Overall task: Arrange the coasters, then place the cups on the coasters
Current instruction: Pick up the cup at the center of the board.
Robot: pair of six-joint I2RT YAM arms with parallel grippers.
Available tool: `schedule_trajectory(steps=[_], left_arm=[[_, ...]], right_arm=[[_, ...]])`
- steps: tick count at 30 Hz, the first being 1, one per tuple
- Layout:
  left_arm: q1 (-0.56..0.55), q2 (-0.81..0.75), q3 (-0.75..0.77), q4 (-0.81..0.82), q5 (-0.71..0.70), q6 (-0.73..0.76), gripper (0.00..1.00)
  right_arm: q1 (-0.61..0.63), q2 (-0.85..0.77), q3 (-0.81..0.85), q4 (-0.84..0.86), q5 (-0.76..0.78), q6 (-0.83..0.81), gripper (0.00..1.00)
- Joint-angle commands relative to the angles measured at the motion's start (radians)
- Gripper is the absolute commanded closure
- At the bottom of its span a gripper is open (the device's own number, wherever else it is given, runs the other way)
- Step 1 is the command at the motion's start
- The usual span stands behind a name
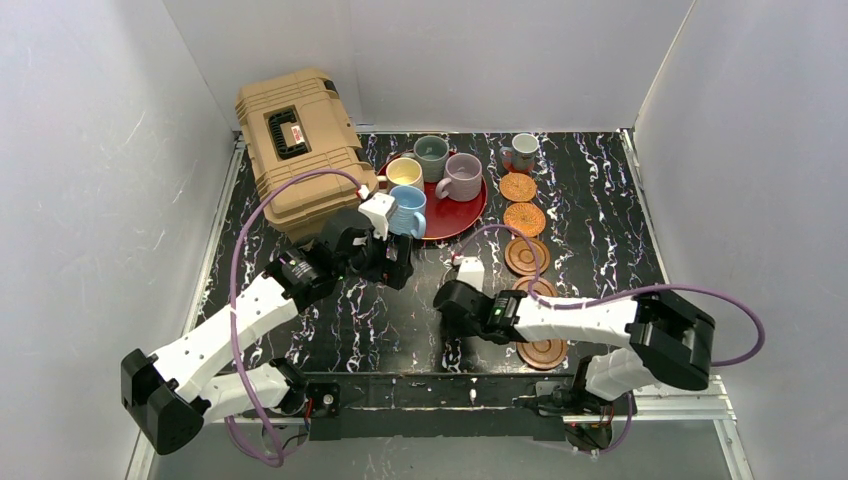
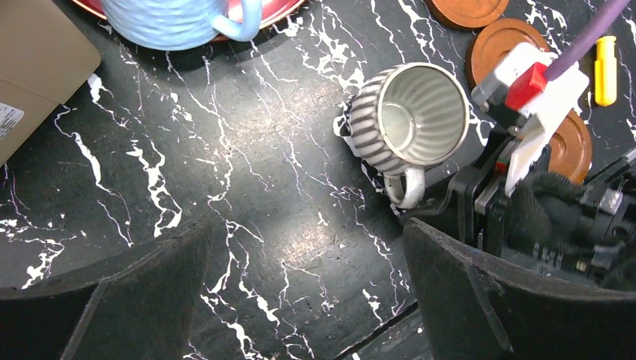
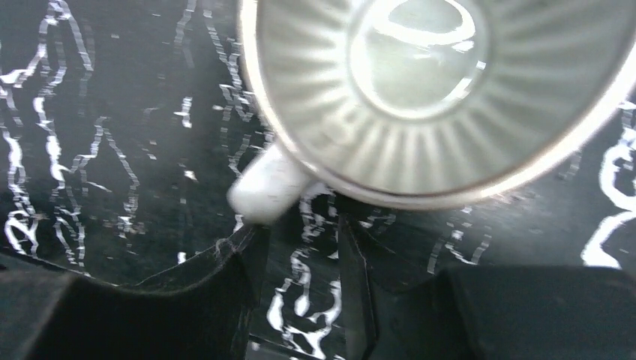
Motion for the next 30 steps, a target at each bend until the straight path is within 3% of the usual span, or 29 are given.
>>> schedule_trajectory(steps=[1, 9, 19, 22, 24, 30], left_arm=[[0.022, -0.028, -0.024, 0.018, -0.010, 0.002, 0.04], [0.049, -0.086, -0.063, 0.040, -0.067, 0.001, 0.04], [0.055, -0.163, -0.096, 0.064, -0.135, 0.004, 0.03], [0.057, -0.178, -0.102, 0.067, -0.145, 0.004, 0.03], [0.057, -0.183, -0.106, 0.069, -0.146, 0.003, 0.03], [0.057, -0.184, -0.107, 0.066, -0.147, 0.008, 0.03]], right_arm=[[0.046, 0.066, 0.090, 0.104, 0.084, 0.035, 0.54], [0.059, 0.151, 0.188, 0.106, 0.092, -0.007, 0.54], [0.053, -0.082, 0.241, -0.170, 0.130, -0.074, 0.34], [-0.015, -0.147, 0.257, -0.265, 0.130, -0.124, 0.30], [-0.123, -0.165, 0.268, -0.298, 0.071, -0.197, 0.27], [-0.318, -0.083, 0.346, -0.397, -0.027, -0.425, 0.25]])
